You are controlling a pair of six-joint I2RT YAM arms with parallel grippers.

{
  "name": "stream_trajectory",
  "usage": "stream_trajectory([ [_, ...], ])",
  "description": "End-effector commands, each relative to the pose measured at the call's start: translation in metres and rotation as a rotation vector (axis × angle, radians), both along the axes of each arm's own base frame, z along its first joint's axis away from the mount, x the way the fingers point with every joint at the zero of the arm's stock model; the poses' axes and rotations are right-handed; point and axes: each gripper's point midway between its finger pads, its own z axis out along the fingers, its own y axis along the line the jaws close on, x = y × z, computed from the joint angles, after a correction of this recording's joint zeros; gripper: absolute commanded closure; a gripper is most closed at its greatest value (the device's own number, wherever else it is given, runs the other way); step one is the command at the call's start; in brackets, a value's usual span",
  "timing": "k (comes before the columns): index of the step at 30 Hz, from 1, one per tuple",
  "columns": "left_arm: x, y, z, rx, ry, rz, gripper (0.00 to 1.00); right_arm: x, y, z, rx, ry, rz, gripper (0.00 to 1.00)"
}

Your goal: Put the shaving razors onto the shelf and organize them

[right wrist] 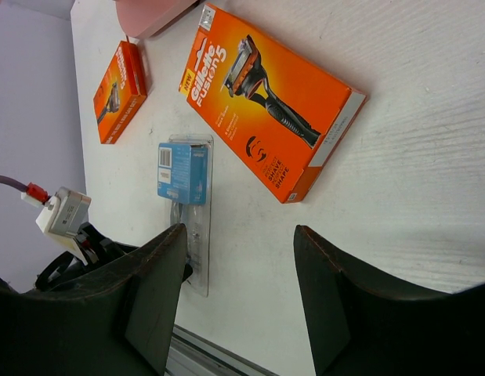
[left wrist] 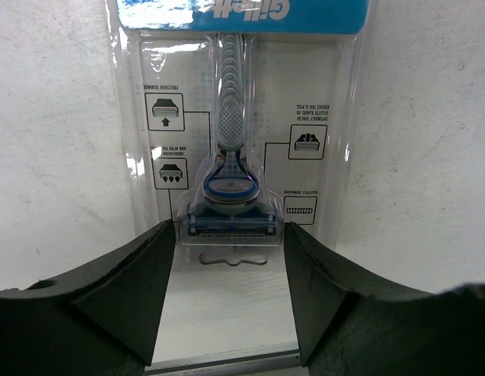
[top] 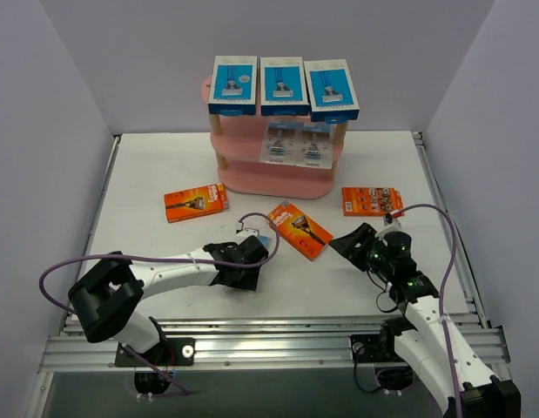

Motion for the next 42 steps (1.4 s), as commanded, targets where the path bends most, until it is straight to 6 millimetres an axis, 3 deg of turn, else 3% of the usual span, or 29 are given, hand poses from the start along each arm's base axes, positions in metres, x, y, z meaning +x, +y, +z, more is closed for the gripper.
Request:
stream_trajectory([
  [1, 0.007, -0.011, 0.009, -0.054, -0.036, 0.007, 0.34, 0.002, -0.001, 0.002, -0.004, -0.024, 0.011, 0.47],
  [9, 0.005, -0.008, 0.002, -0.039, -0.028, 0.007, 0.37, 0.002, -0.001, 0.003, -0.009, -0.027, 0.012, 0.47],
  [16, 0.002, -0.003, -0.002, -0.037, -0.025, 0.021, 0.55, 0.003, -0.003, 0.003, -0.009, -0.025, 0.008, 0.47],
  [20, 0.001, 0.000, 0.005, -0.040, -0.034, 0.026, 0.73, 0.003, -0.003, 0.003, -0.007, -0.026, 0.009, 0.47],
  [22, 0.001, 0.004, 0.009, -0.031, -0.036, 0.029, 0.76, 0.003, -0.002, 0.004, -0.006, -0.027, 0.012, 0.47],
  [32, 0.000, 0.019, 0.066, -0.065, -0.113, 0.040, 0.82, 0.002, -0.002, 0.004, -0.001, -0.029, 0.013, 0.47],
  [40, -0.002, 0.035, 0.100, -0.074, -0.154, 0.050, 0.97, 0.002, -0.001, 0.005, 0.009, -0.028, 0.013, 0.48],
  [42, -0.001, 0.039, 0.108, -0.070, -0.170, 0.059, 0.98, 0.003, 0.000, 0.006, 0.013, -0.030, 0.017, 0.48],
])
